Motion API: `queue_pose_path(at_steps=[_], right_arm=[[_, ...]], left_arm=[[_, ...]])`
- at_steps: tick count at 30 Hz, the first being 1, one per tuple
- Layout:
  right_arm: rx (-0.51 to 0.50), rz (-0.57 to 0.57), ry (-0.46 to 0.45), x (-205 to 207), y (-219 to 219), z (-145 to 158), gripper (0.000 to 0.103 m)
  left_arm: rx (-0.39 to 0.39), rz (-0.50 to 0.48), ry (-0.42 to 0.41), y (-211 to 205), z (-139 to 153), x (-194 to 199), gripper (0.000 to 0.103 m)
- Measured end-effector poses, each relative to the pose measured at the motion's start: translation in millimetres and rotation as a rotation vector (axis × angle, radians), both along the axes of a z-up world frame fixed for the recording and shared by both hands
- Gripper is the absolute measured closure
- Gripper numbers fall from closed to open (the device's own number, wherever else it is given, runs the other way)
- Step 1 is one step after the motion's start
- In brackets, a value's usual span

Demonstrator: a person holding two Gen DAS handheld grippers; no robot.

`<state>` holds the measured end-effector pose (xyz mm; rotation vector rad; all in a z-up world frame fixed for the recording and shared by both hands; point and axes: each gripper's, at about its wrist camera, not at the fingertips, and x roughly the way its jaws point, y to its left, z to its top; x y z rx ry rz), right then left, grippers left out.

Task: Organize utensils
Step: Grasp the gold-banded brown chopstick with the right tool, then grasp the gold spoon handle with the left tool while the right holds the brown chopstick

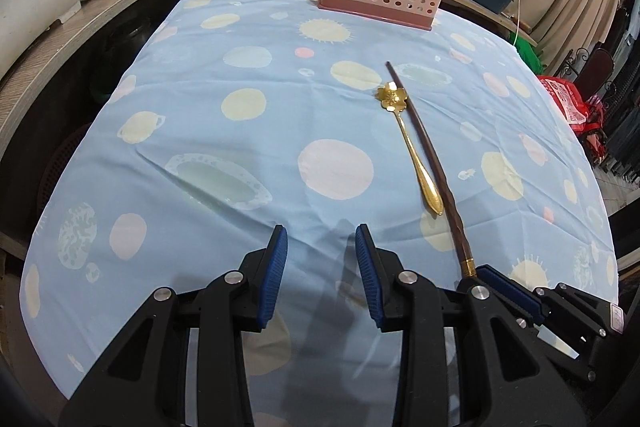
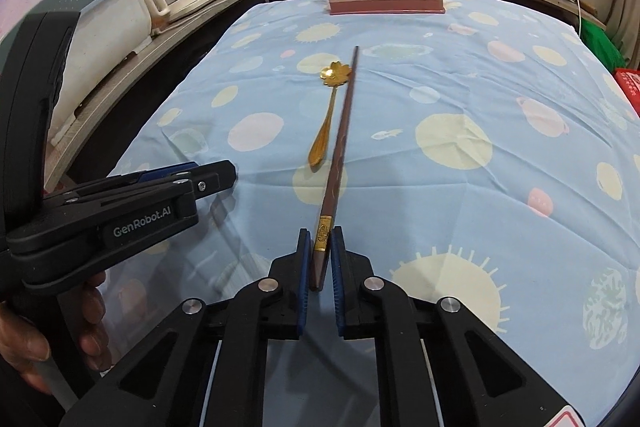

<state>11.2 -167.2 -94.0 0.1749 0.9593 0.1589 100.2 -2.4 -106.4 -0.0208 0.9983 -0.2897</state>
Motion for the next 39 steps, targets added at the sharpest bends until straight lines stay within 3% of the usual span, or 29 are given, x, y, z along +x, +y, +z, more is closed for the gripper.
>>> queue_pose_path(at_steps=[12,19,28,30,32,35,39], right_arm=[[0.042,-0.116,-0.015,-2.9,-36.9,3.1,0.096],[0.062,-0.160,-0.018,-3.5,-54.3,5.6,0.096],[0.073,-0.165,-0.015,-3.3,-59.8,6.8,0.096],[0.076,-0.165,-0.013,-3.2,-59.6,5.7,0.096],[0.076,-0.164,-0.013,-3.7,-58.7,5.4,0.096],[0.075,-0.161,-0.016,-4.6,-56.8,5.5,0.096],[0.072,-0.159,-0.020,-6.4,-55.0,7.1,0.096]], left_arm=[[-0.034,-0.042,0.008,-17.7,7.1,1.8,0.069],[-0.060,-0.086,-0.004,-47.1,14.0,9.9,0.057],[-0.007,-0.105,-0.003,-69.3,-2.6,21.1,0.058],[0.005,-0.103,-0.011,-68.1,-2.7,18.7,0.063],[0.002,-0.101,-0.012,-63.2,-2.6,17.2,0.077],[-0.019,-0.095,-0.003,-54.0,-3.3,16.6,0.090],[-0.046,-0.095,0.002,-46.8,-3.8,14.2,0.093]])
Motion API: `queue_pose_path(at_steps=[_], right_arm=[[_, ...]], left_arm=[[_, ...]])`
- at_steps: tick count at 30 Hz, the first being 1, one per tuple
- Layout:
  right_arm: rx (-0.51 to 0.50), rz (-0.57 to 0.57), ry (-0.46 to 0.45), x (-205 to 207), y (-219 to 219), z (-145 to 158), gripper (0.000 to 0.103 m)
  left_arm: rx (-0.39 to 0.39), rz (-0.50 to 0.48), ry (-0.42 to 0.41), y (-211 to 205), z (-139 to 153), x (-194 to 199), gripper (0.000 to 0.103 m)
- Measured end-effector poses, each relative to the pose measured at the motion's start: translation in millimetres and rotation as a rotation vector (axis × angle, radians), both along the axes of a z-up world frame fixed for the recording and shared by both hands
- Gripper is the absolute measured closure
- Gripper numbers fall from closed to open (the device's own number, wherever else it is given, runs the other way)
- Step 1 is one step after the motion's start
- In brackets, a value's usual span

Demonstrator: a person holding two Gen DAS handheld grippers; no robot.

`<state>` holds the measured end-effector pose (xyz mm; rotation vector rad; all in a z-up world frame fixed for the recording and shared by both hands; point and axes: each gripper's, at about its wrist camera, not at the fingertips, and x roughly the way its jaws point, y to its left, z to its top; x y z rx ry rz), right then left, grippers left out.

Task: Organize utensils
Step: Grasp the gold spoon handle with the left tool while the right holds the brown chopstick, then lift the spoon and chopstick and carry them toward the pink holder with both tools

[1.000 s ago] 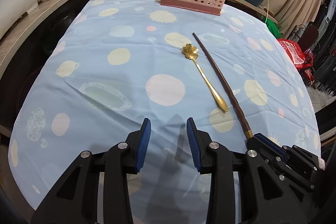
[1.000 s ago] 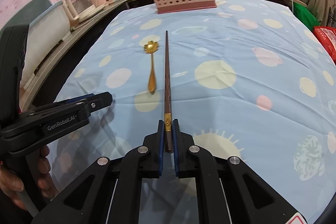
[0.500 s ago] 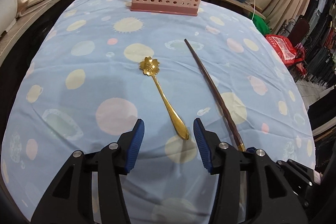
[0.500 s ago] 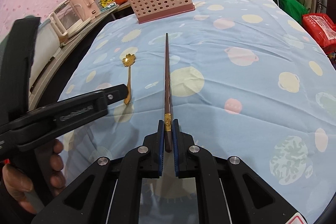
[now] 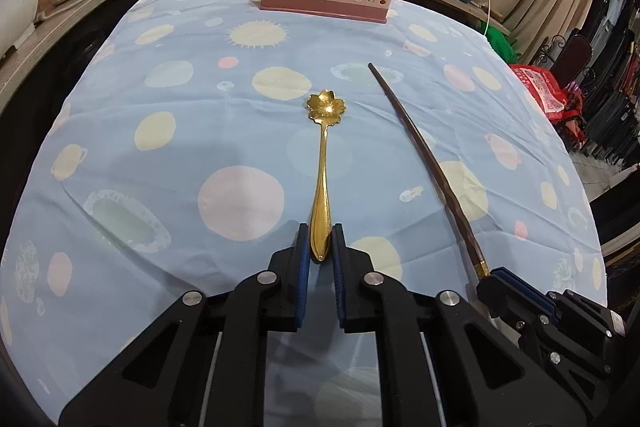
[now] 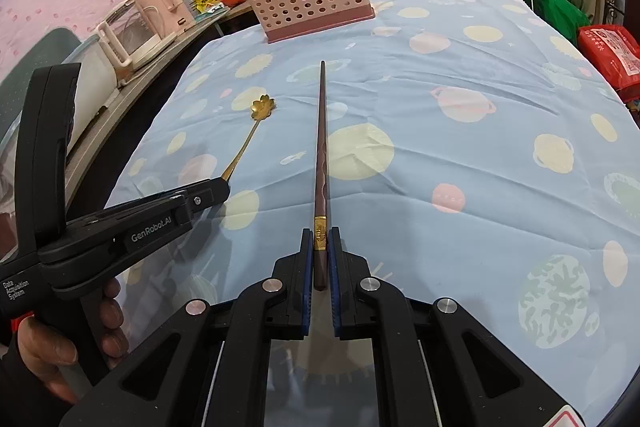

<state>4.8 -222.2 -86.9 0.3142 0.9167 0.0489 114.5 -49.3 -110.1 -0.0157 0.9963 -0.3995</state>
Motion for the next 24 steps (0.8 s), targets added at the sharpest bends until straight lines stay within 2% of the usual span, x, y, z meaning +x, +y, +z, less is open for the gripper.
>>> queue_pose_path(at_steps=[7,24], right_arm=[[-0.005,-0.005,-0.010,-4.4,0.0,4.8,0.096],[0.016,-0.008,-0.093,-10.9,-5.8,39.6,0.096]], left_arm=[[-0.031,0.009,-0.003,10.3,6.5,-7.0,0.093],[-0.091,0.061,-0.126,34.5,67.4,-8.7,0.094]])
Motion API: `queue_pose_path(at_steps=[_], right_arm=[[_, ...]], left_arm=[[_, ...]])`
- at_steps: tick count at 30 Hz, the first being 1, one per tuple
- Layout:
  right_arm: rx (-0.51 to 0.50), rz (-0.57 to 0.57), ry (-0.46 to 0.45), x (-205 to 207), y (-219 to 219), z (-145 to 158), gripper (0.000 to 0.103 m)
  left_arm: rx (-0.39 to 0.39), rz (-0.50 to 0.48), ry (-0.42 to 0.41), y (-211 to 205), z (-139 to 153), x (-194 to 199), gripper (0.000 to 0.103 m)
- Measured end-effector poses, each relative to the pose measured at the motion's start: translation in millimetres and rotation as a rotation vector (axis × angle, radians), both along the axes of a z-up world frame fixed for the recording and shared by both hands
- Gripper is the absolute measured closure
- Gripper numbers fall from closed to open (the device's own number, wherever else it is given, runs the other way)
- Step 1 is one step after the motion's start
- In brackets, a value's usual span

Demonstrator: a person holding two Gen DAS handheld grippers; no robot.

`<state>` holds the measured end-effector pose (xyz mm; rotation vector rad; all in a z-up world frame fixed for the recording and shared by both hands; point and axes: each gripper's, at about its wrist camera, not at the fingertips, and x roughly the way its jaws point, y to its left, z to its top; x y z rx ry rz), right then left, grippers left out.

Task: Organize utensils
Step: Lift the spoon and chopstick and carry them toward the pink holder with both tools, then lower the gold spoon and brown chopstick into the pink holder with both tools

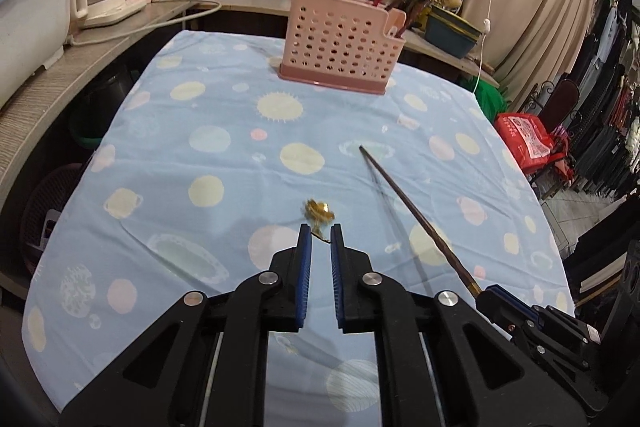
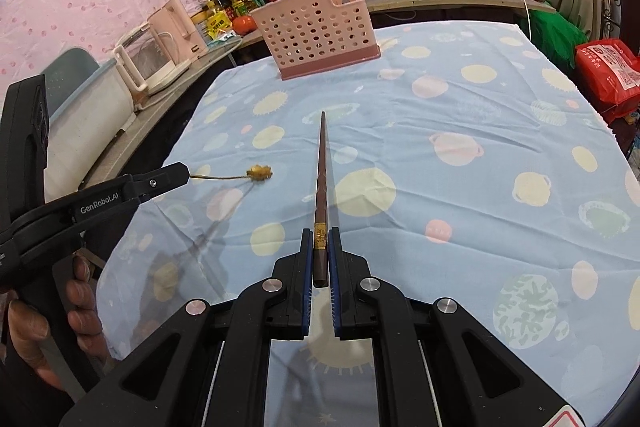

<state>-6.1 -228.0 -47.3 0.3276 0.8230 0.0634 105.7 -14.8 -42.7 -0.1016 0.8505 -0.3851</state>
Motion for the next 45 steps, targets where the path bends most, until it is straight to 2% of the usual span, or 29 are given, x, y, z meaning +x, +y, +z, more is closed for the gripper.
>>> queue_pose_path(at_steps=[3,4,6,17,24,37,45], right_arm=[[0.009,-0.002,-0.023,-0.7,-1.5,10.1,0.096],[0.012,-0.004,-0.032,-1.0,-2.2,14.3,0.096],[0.015,-0.006,-0.052,-1.2,-4.2,23.3,0.096],[0.028,-0.035,-0.165,2.7,-17.5,75.7,0.096],[0.010,-0.052,-0.243,14.7,-27.3,118.0,0.096],[-0.019,-0.064,-0.360,75.0,-44.0,182.4,0.096],[-0.007,-0.085,-0.460,139.3,-58.1,230.8,0.096]], left_arm=[[-0.004,0.007,-0.016,3.2,7.4,4.0,0.095],[-0.005,0.010,-0.022,4.3,9.9,4.5,0.101],[-0.008,0.012,-0.032,6.2,15.6,7.1,0.102],[-0.010,-0.005,-0.081,5.0,39.9,13.7,0.102],[0.003,-0.025,-0.120,0.4,71.9,21.1,0.102],[-0.011,-0.042,-0.242,-13.0,139.1,64.1,0.102],[-0.027,-0.007,-0.318,-17.7,182.5,125.1,0.102]])
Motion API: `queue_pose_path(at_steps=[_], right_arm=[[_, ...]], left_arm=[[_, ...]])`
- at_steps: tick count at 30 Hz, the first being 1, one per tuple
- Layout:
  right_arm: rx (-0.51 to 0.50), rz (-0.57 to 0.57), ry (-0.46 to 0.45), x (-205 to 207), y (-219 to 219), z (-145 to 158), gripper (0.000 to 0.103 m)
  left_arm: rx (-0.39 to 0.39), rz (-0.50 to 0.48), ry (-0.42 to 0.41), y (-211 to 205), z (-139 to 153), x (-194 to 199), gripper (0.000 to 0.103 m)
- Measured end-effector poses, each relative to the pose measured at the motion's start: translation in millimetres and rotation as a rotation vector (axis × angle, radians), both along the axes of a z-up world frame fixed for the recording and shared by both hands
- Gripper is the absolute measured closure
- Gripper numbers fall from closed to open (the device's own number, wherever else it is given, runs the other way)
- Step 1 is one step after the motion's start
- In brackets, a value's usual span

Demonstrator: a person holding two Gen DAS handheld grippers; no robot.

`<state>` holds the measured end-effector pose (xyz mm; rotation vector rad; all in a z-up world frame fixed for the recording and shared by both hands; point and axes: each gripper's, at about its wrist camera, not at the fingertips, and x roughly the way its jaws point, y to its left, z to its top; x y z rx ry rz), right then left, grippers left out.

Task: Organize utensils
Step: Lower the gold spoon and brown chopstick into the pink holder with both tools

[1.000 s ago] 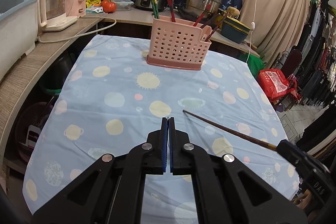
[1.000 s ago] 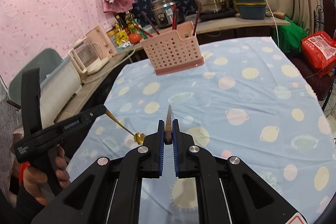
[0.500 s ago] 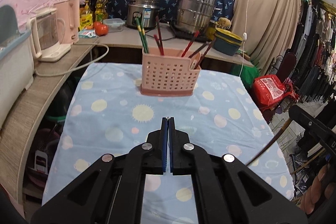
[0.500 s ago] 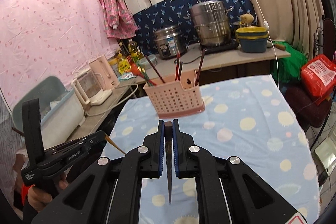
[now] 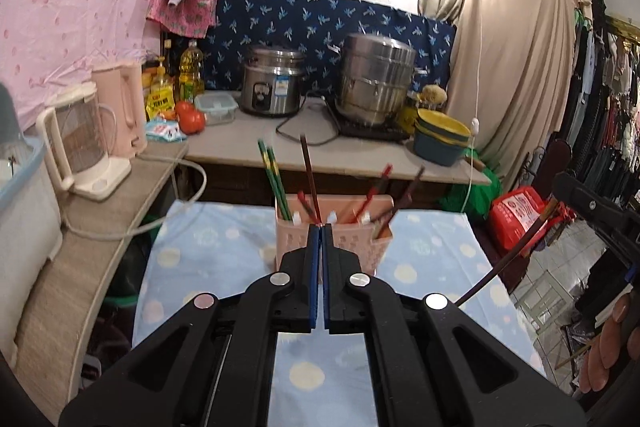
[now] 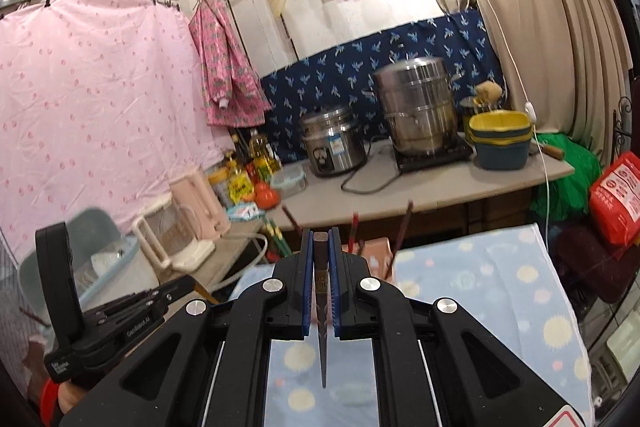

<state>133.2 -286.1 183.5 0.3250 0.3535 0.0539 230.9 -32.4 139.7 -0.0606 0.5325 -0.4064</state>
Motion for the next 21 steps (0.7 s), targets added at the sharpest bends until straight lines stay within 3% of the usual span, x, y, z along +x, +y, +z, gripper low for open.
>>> queue_pose_path(at_steps=[5,10,21], right_arm=[[-0.012,-0.027,-0.074,49.9,-4.8,31.8,0.096],[-0.004,-0.043,-0.108,96.9,-7.7,42.3,0.096],[0.026,-0.061,-0.040,174.7,-12.0,-1.9,0.096]], left_arm=[[-0.012,0.021,-0.062,-8.0,28.7,42.7,0.102],[-0.006,0.031,-0.070,-18.3,33.8,84.8,0.102],[0.031,0.042,0.013,-32.0,-8.1,144.1,0.102]])
